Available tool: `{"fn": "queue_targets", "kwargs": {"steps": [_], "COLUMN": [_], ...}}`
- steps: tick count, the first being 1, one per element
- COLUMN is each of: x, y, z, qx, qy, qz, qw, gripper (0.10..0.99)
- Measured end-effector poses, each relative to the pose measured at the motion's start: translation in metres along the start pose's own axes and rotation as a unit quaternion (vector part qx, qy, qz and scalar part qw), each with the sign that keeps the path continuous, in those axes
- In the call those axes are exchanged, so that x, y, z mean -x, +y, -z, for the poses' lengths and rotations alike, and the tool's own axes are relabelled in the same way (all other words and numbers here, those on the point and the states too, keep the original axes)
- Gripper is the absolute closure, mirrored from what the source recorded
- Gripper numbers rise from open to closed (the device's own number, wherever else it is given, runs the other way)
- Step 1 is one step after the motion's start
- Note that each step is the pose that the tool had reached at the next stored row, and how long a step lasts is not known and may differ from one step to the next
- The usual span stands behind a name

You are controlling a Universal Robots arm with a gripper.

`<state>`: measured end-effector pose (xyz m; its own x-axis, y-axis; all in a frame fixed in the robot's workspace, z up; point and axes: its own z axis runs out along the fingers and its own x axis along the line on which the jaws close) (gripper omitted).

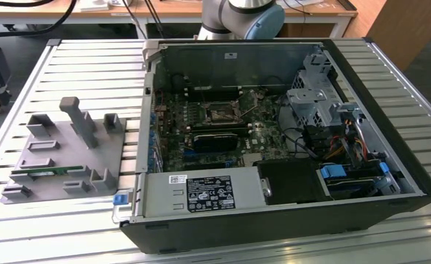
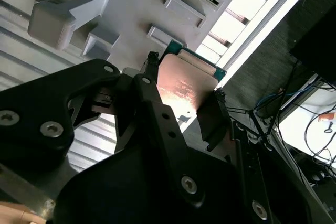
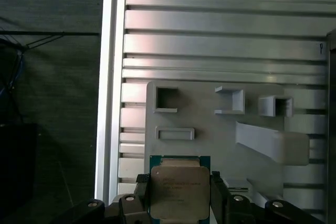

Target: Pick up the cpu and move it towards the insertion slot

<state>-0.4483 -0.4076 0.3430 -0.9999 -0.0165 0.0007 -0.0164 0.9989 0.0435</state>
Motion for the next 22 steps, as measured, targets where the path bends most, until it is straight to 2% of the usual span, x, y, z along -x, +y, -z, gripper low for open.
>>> {"fn": "queue_targets", "kwargs": {"steps": [14, 22], "x": [0.0000, 0.0000], "y": [0.0014, 0.0024], "z": [0.0280, 0.0481], "qx": [0.0000, 0.0000], "qy": [0.0000, 0.0000], "qz": [0.000, 0.000], "qw": [1.0000, 1.0000], "gripper": [0.545, 0.545]}}
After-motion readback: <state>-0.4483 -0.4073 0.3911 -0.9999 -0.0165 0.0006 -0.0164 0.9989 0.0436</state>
